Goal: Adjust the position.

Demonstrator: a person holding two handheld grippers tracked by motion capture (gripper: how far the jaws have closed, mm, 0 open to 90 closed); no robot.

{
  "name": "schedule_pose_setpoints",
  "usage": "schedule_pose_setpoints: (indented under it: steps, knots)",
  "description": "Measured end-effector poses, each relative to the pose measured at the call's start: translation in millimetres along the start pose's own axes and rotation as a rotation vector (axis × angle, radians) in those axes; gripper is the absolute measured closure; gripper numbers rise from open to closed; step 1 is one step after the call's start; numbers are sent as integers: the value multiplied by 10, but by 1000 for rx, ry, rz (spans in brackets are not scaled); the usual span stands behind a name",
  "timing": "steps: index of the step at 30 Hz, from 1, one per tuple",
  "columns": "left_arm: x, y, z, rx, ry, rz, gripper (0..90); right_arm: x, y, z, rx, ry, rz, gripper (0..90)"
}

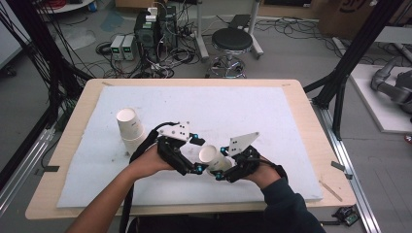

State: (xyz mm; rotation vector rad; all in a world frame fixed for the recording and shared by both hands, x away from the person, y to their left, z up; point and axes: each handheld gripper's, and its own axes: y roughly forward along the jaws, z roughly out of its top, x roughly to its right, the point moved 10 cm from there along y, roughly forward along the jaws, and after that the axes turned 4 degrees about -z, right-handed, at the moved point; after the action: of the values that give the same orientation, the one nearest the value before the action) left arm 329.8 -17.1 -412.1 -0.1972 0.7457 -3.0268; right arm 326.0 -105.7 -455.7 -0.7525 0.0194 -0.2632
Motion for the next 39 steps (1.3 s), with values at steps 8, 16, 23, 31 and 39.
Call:
schedule_pose_setpoints:
  steps: [8,16,23,31,39]
  knots:
    - [20,43,-64,-50,4,-16,154,-61,85,-19,-65,-36,20,361]
    - [44,118,-122,-98,7,-41,193,-104,120,-21,-142,-75,19,361]
    - [64,139,-142,-120,2,-66,269,-126,149,-33,-185,-86,30,361]
    - [82,164,-176,-145,11,-84,360,-137,161,-60,-228,-99,32,365]
    - [40,111,-141,-105,21,-52,373,-74,130,-10,-157,-63,-17,181]
